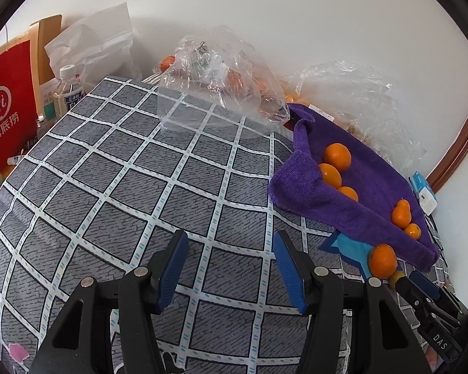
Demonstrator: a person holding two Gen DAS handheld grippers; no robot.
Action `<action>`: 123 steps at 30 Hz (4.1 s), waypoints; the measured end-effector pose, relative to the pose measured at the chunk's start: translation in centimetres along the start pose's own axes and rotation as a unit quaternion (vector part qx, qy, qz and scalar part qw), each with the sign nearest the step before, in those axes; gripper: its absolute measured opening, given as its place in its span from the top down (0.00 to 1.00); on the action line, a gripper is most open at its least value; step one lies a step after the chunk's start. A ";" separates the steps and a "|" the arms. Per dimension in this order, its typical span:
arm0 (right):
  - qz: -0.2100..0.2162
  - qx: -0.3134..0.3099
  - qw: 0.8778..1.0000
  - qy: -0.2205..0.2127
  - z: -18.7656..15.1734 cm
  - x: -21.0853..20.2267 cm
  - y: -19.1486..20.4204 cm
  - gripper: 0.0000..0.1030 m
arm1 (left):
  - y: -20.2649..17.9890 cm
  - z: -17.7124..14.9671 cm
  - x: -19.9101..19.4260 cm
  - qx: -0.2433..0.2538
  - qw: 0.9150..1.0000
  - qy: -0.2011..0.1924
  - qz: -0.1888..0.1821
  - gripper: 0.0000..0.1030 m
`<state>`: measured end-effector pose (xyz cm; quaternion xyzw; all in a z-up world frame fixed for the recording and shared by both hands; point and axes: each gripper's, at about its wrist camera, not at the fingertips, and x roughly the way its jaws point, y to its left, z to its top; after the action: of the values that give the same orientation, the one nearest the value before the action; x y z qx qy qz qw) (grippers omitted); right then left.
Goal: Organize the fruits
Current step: 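Grasp the yellow-green fruit on the bedspread with the right tool, then lift the yellow-green fruit in the right tool while the left tool approaches the orange on the blue star, then hold the yellow-green fruit in the right tool while the left tool grasps the orange on the blue star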
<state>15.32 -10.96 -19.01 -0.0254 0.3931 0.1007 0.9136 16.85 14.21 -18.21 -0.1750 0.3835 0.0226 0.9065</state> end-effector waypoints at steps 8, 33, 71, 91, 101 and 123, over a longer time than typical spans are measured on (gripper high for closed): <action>-0.012 0.000 1.000 0.025 -0.2 1.9 -0.4 0.69 | -0.5 -0.2 0.2 0.014 1.000 -0.002 0.006 0.47; -0.074 0.095 0.993 0.007 -3.1 -1.6 -10.1 0.75 | -2.3 -0.7 0.1 0.066 0.998 0.011 -0.009 0.46; -0.062 0.087 0.994 -0.024 -3.7 -2.9 -9.9 0.75 | -5.2 -1.9 -0.9 0.105 0.993 0.017 -0.050 0.46; -0.055 0.094 0.994 -0.028 -4.2 -3.9 -12.9 0.74 | -15.8 -3.5 2.2 0.173 0.978 0.050 -0.104 0.40; -0.050 0.080 0.996 -0.002 -4.0 -2.6 -12.3 0.75 | -15.5 -3.5 3.9 0.150 0.980 0.067 -0.111 0.41; -0.066 0.080 0.995 0.002 -4.0 -2.5 -12.2 0.75 | -14.9 -2.9 1.5 0.134 0.986 -0.001 -0.094 0.62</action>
<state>13.25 -23.77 -20.41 0.0220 0.3988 0.0080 0.9168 18.51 -0.84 -16.70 -0.0867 0.3635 -0.1143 0.9205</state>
